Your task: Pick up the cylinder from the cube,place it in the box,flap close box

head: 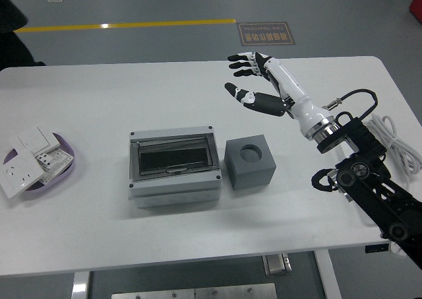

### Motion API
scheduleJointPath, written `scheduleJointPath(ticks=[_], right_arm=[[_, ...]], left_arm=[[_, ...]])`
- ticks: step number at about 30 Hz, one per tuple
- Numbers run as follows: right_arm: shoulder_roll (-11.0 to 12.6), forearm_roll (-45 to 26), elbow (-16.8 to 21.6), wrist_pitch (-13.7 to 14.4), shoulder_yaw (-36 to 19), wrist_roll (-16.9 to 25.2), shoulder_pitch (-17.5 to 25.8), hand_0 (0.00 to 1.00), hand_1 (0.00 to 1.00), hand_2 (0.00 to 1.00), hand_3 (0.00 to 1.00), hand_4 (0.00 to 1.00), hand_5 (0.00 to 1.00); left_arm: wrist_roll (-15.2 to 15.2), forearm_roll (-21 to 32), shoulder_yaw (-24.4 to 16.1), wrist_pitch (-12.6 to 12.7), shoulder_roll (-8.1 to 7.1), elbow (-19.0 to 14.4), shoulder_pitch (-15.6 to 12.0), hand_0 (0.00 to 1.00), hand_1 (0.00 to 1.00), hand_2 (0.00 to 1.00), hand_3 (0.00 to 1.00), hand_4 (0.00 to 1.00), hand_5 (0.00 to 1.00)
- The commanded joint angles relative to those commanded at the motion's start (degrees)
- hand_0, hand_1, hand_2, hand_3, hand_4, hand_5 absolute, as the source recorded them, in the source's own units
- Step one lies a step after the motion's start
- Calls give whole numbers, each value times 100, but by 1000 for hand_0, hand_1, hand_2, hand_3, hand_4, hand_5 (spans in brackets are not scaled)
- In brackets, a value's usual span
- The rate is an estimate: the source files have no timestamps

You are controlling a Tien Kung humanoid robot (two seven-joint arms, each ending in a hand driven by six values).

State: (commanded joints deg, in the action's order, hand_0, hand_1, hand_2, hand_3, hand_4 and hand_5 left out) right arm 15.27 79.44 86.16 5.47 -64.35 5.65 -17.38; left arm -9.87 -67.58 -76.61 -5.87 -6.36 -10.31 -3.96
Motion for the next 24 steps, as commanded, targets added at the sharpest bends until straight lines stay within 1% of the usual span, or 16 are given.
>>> scheduleJointPath(ticks=[5, 6, 11, 15, 19, 23, 24], right_arm=[[-134, -534, -181, -94, -728, 209, 631, 731, 668, 713, 716, 730, 384], [-146, -591, -188, -95, -846, 232, 737, 736, 680, 717, 726, 725, 371], [-219, -795, -178, -67, -1436, 357, 1209, 736, 680, 717, 726, 725, 371], [-262, -890, -174, -18, -1828, 472, 1373, 748, 689, 717, 732, 734, 365], [-243, -959, -184, -1, -2068, 584, 1448, 750, 688, 716, 729, 737, 366], [-222, -1102, -206, -132, -2229, 794, 1520, 750, 688, 716, 729, 737, 366], [-224, -1143, -213, -167, -2248, 844, 1532, 754, 683, 708, 714, 739, 367]], left_arm=[[-10, -9, -5, -3, 6, 0, -13, 644, 670, 656, 697, 749, 317], [-10, -13, -9, -3, 3, 0, -6, 644, 670, 656, 697, 749, 316], [-2, -34, -24, -5, -22, 0, 46, 644, 670, 656, 697, 749, 316], [1, -54, -33, -9, -40, 0, 87, 644, 670, 656, 697, 748, 316], [3, -57, -28, -12, -73, 0, 108, 644, 670, 656, 697, 748, 316], [-10, -93, -56, -11, -125, 0, 115, 644, 670, 656, 697, 748, 316], [-14, -99, -60, -11, -136, 0, 113, 644, 670, 655, 696, 747, 314]])
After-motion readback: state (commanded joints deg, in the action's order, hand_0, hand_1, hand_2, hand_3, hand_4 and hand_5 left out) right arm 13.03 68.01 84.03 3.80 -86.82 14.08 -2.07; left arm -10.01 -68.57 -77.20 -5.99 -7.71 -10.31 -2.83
